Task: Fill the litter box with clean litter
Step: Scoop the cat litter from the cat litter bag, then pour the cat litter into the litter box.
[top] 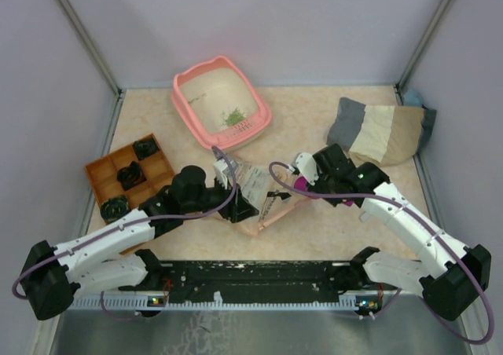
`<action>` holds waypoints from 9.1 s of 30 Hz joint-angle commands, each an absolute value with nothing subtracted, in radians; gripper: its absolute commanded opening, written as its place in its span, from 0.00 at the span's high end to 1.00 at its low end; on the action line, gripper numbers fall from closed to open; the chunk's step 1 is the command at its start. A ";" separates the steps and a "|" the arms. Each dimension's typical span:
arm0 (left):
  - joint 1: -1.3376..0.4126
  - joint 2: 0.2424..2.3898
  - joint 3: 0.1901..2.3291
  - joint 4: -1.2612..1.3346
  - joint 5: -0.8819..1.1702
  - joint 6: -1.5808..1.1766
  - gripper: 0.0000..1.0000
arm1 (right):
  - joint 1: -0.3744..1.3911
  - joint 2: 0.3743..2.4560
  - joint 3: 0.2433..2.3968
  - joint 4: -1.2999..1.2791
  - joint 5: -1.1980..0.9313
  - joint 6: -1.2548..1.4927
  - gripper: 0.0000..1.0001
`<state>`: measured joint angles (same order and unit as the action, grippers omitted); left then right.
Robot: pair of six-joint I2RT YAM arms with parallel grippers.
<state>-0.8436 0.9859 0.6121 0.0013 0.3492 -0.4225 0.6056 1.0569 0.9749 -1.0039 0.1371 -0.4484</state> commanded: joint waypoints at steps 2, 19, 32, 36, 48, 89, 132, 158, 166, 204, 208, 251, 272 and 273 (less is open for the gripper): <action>-0.888 1.038 0.605 0.095 0.368 -0.434 0.33 | 0.603 1.041 0.970 -0.928 0.074 -0.440 1.00; -0.997 1.182 0.586 0.190 0.467 -0.423 0.44 | 0.594 1.107 0.926 -0.765 -0.017 -0.430 1.00; -1.015 1.241 0.535 0.289 0.555 -0.472 0.42 | 0.592 1.216 0.912 -0.636 -0.079 -0.442 1.00; -1.005 1.200 0.532 0.257 0.468 -0.496 0.36 | 0.591 1.246 0.910 -0.629 -0.056 -0.452 1.00; -0.809 0.955 0.571 -0.007 0.192 -0.533 0.26 | 0.591 1.310 0.923 -0.563 -0.086 -0.464 1.00; -0.623 1.122 0.587 -0.091 0.123 -0.522 0.40 | 0.453 1.432 0.954 -0.310 -0.458 -0.562 1.00; -0.617 1.167 0.690 -0.161 0.175 -0.448 0.39 | 0.193 1.181 0.752 -0.444 -0.543 -0.505 1.00; -0.617 1.162 0.711 -0.178 0.180 -0.434 0.38 | 0.157 1.164 0.705 -0.411 -0.625 -0.492 1.00; -0.617 1.175 0.722 -0.187 0.185 -0.425 0.38 | 0.139 1.144 0.687 -0.417 -0.626 -0.480 1.00; -0.617 1.135 0.736 -0.222 0.175 -0.410 0.38 | 0.067 1.091 0.675 -0.429 -0.633 -0.479 1.00; -0.617 1.134 0.736 -0.224 0.174 -0.408 0.38 | 0.063 1.092 0.675 -0.429 -0.634 -0.478 1.00; -0.618 0.879 0.735 -0.290 0.218 -0.203 0.26 | 0.119 1.279 1.159 -0.434 -0.476 -0.402 1.00; -0.618 0.547 0.647 -0.295 0.191 -0.136 0.00 | 0.540 1.757 1.626 -0.433 0.119 -0.805 1.00; -0.618 0.524 0.646 -0.295 0.166 -0.136 0.00 | 0.550 1.787 1.656 -0.439 0.141 -0.830 1.00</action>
